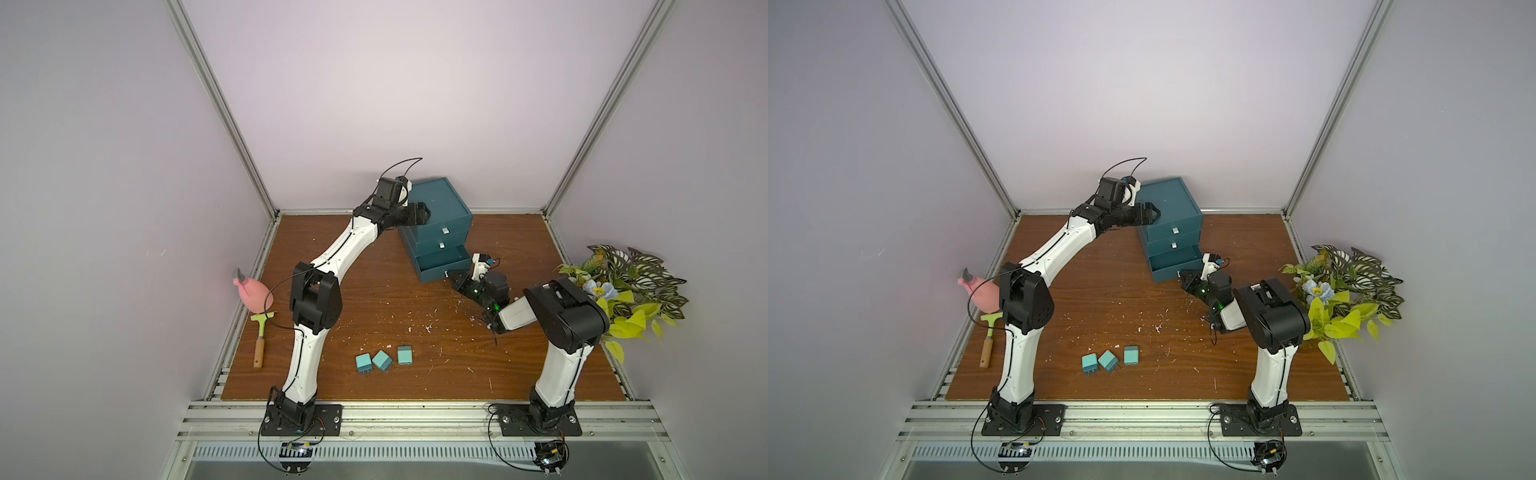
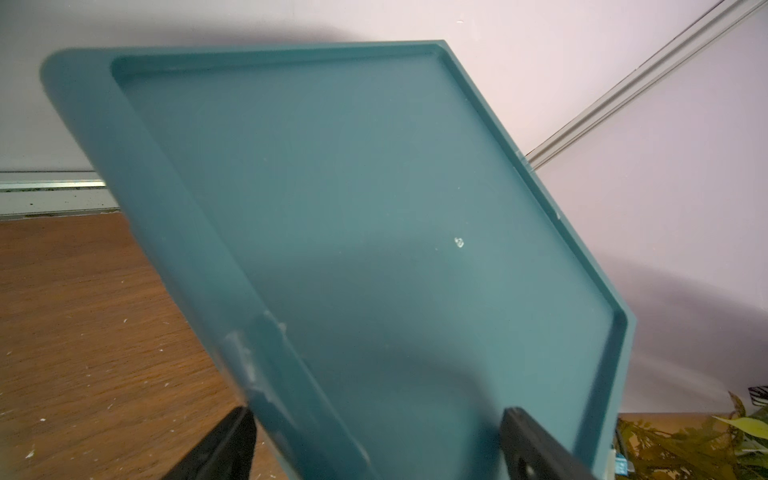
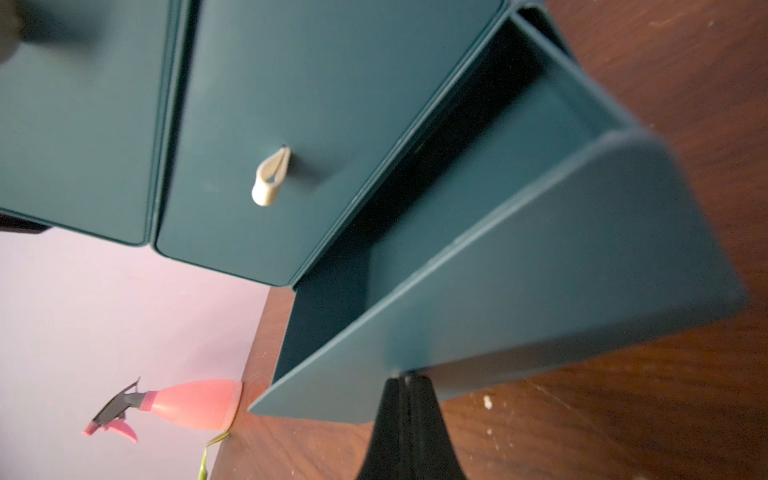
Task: Place the plugs into the drawer by color
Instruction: Open the drawer in the storage box.
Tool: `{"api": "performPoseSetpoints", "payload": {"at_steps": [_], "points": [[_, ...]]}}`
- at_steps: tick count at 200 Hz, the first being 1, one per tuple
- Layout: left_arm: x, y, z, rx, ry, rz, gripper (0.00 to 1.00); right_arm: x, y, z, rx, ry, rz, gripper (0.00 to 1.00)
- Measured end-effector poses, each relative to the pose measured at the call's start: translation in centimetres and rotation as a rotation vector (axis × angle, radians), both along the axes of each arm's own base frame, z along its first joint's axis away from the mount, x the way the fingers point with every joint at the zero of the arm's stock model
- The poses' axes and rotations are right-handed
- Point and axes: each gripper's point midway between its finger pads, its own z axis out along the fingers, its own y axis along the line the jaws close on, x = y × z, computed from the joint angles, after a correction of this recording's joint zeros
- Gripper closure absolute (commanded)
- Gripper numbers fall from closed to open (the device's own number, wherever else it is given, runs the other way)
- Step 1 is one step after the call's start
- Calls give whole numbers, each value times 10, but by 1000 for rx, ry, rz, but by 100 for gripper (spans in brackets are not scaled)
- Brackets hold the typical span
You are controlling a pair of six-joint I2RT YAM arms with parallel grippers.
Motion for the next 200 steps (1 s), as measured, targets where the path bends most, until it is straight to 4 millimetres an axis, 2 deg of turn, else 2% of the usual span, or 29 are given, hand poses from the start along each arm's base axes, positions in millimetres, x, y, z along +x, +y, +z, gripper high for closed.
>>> {"api": "performPoseSetpoints", "payload": {"at_steps": [42, 111, 164, 200], "points": [[0, 0, 0, -1, 1, -1, 13, -20, -3, -2, -80, 8, 15, 100], [0, 0, 0, 0, 1, 0, 14, -30, 0, -12, -148, 22, 50, 98], [0, 0, -1, 0, 2, 0, 13, -31, 0, -13, -172, 15, 53, 88], [0, 0, -1, 0, 2, 0, 13, -36, 5, -17, -185, 20, 86, 67]]}}
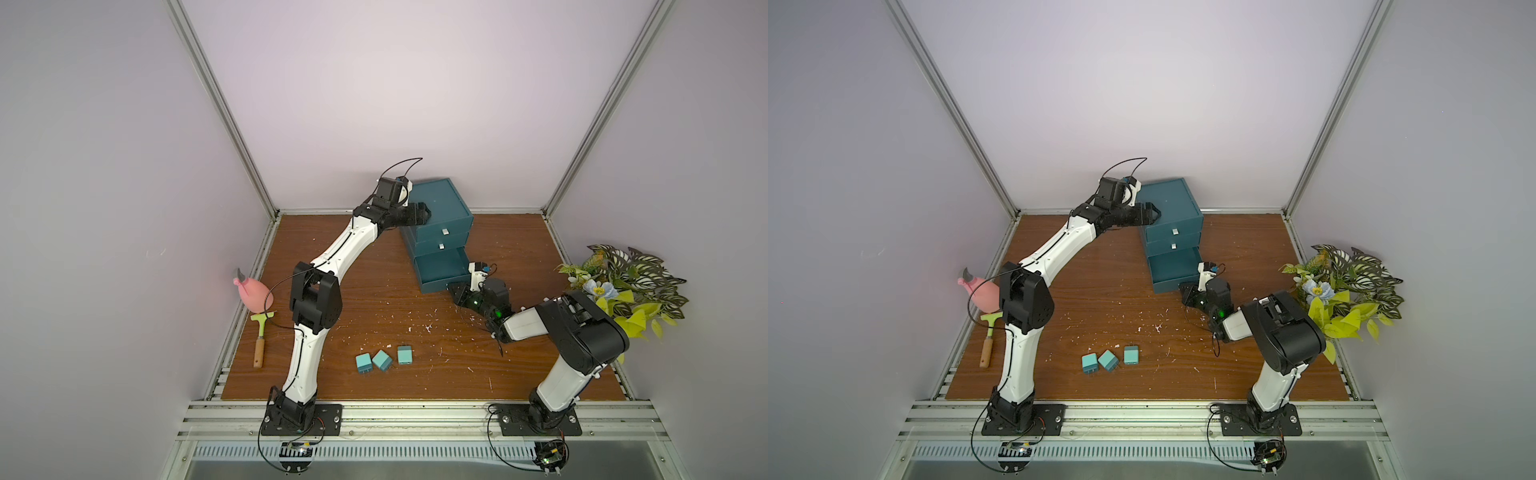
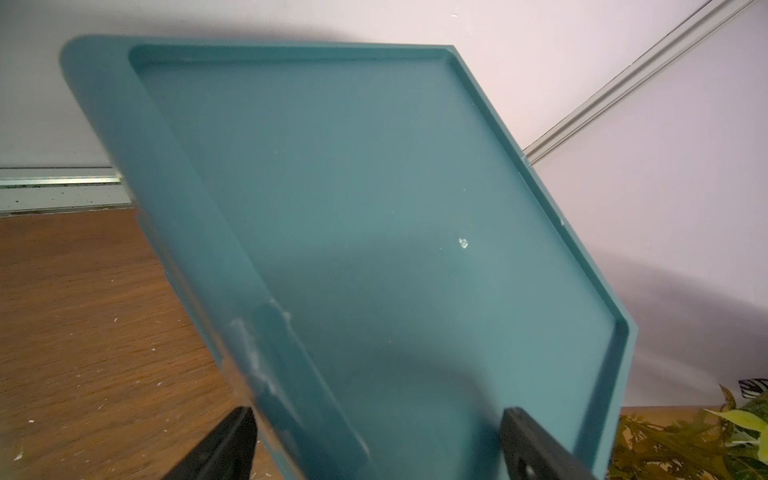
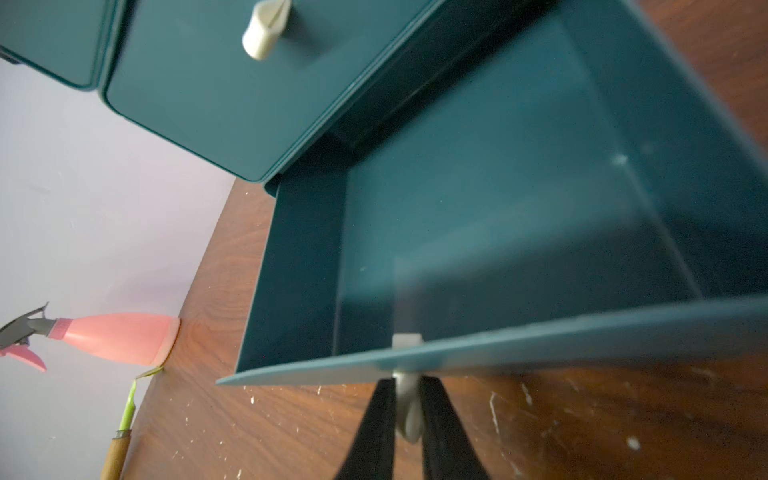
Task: Place the plugs into the drawer by color
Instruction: Open the drawer in the storage box, then pick up the plug from the center of the board.
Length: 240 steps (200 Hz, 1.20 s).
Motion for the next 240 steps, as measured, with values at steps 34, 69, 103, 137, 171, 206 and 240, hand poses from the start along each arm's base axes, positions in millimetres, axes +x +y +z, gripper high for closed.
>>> {"api": "performPoseSetpoints", "payload": {"at_steps": [34, 69, 103, 137, 171, 206, 240], "points": [[0, 0, -1, 0, 1, 0, 14, -16, 1, 1, -24, 19, 38, 53], [0, 0, -1, -1, -1, 0, 13, -26, 2, 27, -58, -22, 84, 50], [-2, 1, 0, -3, -1, 2, 14, -59, 24, 40, -154, -45, 181, 48], [-4, 3, -1, -2, 1, 5, 13, -113, 75, 40, -273, -64, 363, 47], [-6, 5, -2, -3, -6, 12, 14, -149, 113, 32, -413, -90, 479, 44], [-8, 7, -1, -5, -12, 15, 14, -173, 146, 17, -556, -125, 570, 25], [-8, 7, -2, -5, -17, 18, 14, -186, 157, 4, -664, -150, 609, 18]]}}
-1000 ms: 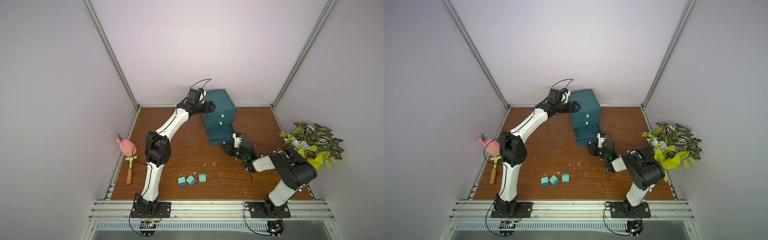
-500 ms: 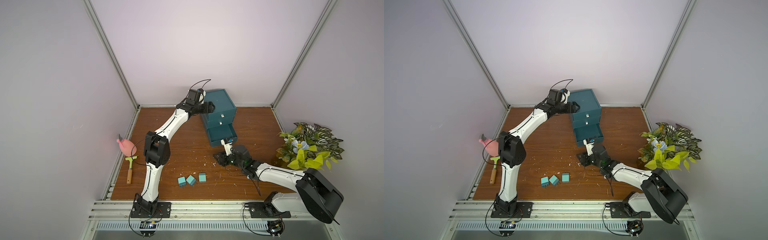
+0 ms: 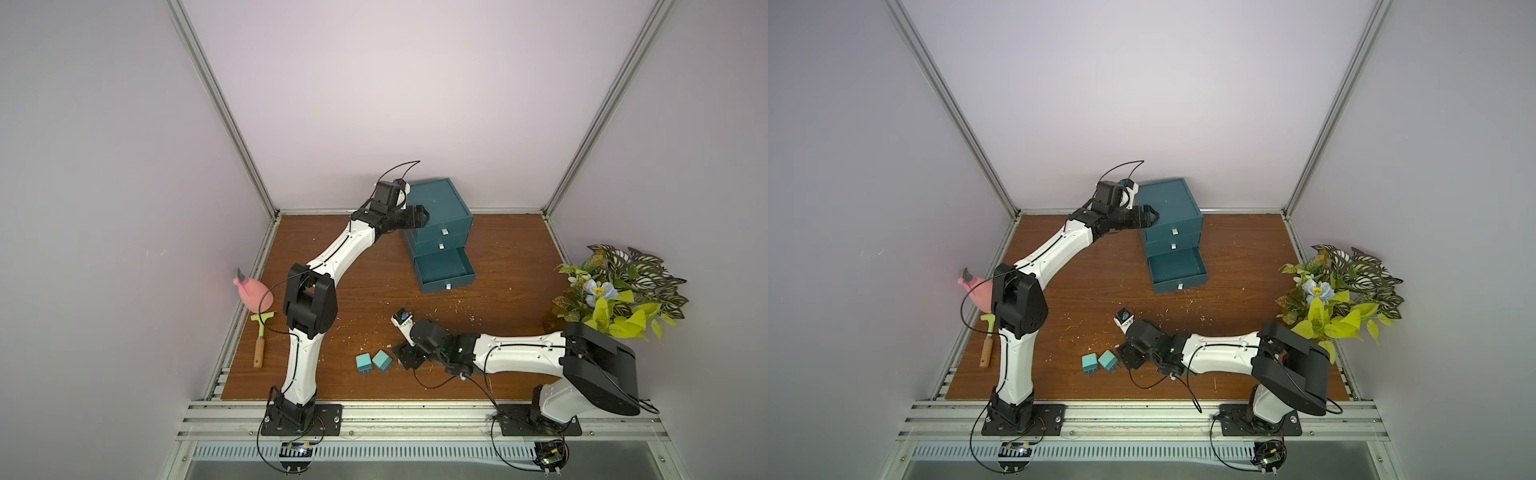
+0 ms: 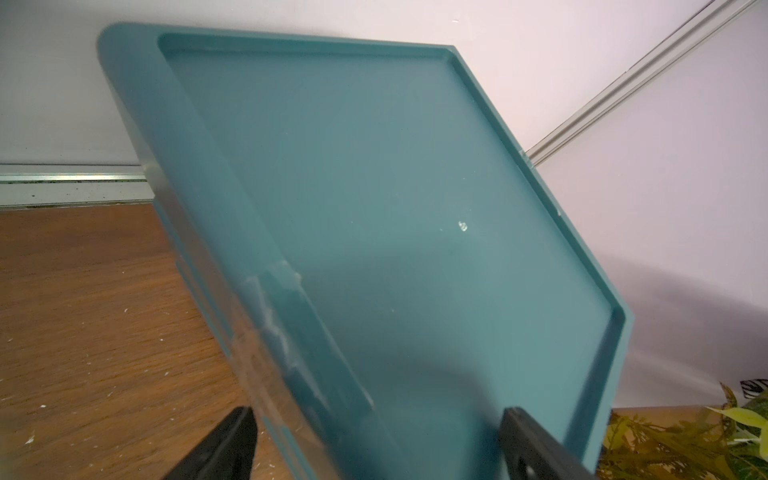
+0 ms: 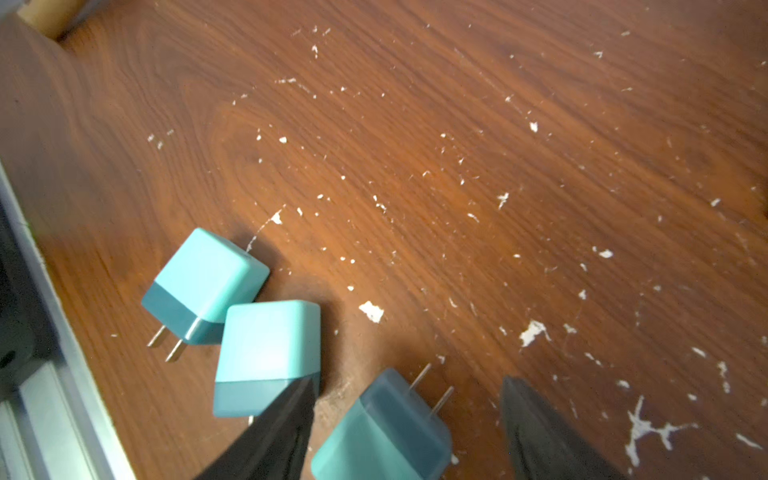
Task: Place the plugs into the drawer by color
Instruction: Pick up the plug from the center of the board.
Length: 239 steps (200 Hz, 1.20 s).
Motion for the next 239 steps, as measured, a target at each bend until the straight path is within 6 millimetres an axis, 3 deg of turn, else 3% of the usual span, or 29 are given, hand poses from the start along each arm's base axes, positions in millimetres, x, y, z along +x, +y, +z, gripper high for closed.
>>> {"api": "performPoseSetpoints", "payload": {"at_steps": [63, 139, 191, 239], "points": [[0, 0, 0, -1, -1, 0, 14, 1, -4, -15, -109, -12, -10, 19], [0, 0, -1, -2, -1, -1, 14, -2, -20, -19, -113, 3, -49, 19], [0, -1, 0, -5, -2, -1, 14, -5, -27, -26, -117, 18, -64, 30], [0, -1, 0, -6, -2, 0, 14, -4, -25, -24, -102, 19, -69, 48]]}}
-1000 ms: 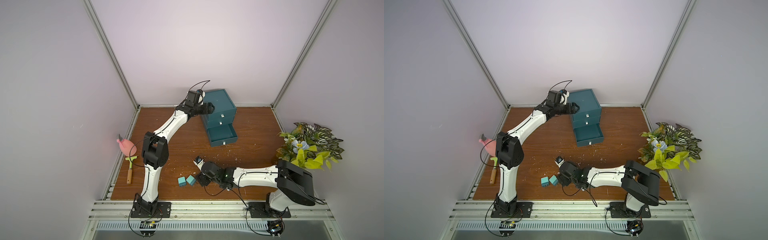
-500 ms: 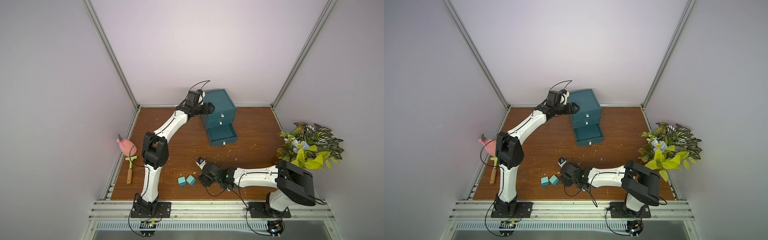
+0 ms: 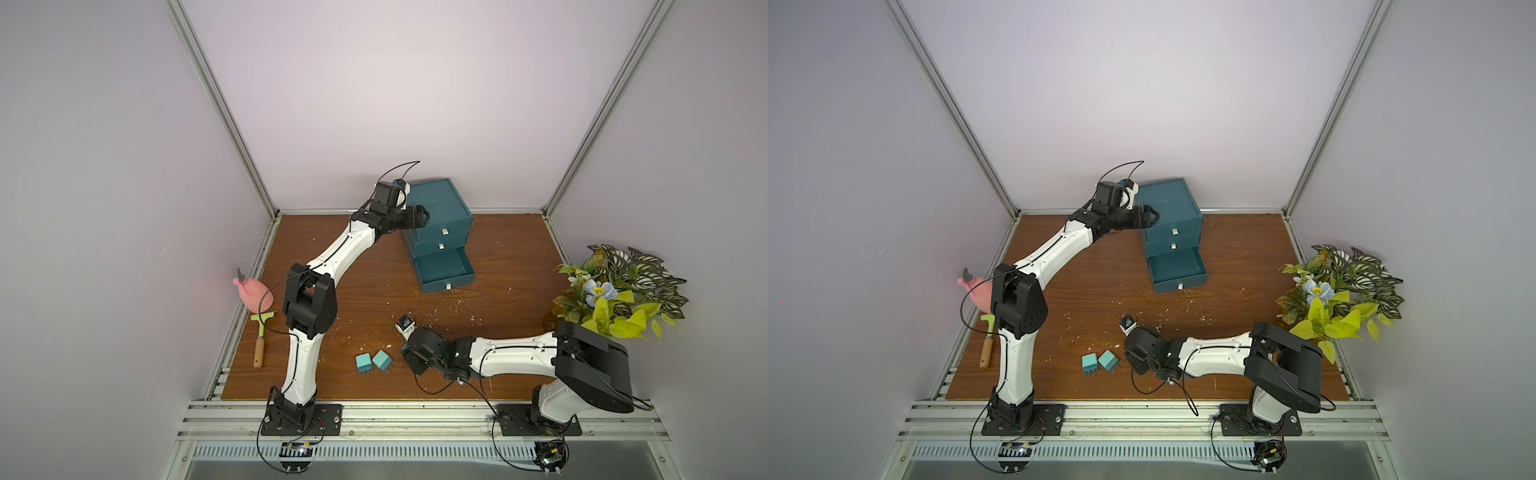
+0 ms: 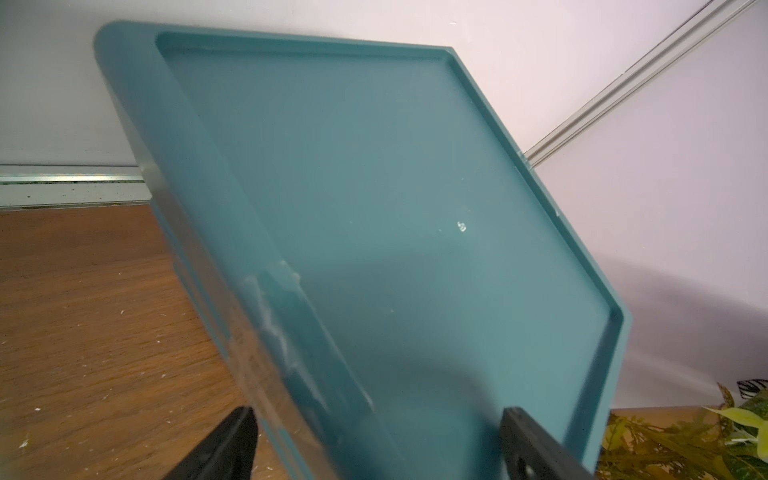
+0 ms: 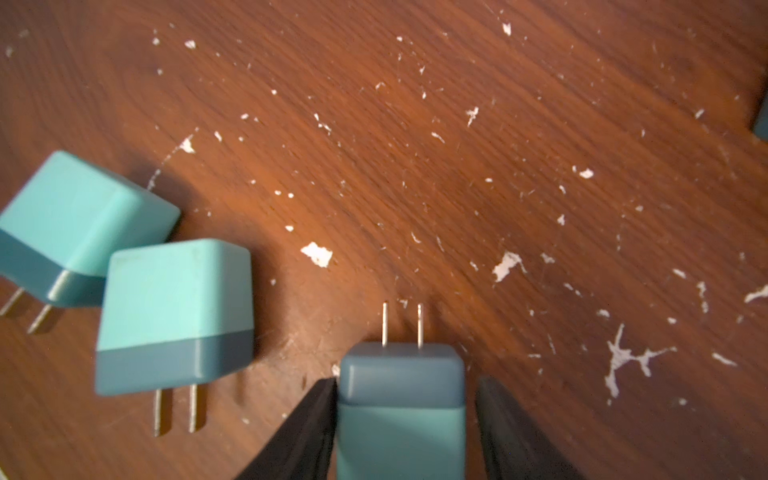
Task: Place the plugs into the drawer by color
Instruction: Pick up the plug from the center of the board, then place the plug in the drawer.
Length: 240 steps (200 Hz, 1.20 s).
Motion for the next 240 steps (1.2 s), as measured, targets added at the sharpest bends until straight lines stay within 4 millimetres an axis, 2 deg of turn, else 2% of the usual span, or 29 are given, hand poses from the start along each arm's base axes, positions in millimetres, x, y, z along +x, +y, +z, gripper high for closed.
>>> {"api": "performPoseSetpoints", "payload": {"at_steps": [38, 65, 85, 124, 158, 178, 196, 240], "points": [[0, 0, 0, 0, 0, 0, 14, 5, -2, 3, 10, 0, -15, 50], [0, 0, 0, 0, 0, 0, 14, 24, -12, 19, 53, -4, -73, 52], [0, 0, 0, -1, 0, 0, 14, 54, -28, 43, 111, -32, -161, 52], [0, 0, 0, -3, 2, -1, 14, 124, -59, 94, 199, -127, -345, 52], [-1, -1, 0, -8, 6, -4, 14, 179, -71, 126, 232, -191, -438, 52], [-1, -1, 0, -10, 5, -4, 14, 205, -73, 128, 223, -204, -467, 52], [-1, -2, 0, -11, 4, -5, 14, 219, -72, 118, 202, -192, -478, 52], [-1, -2, -1, -16, 6, -6, 14, 225, -70, 81, 148, -128, -476, 52]]}}
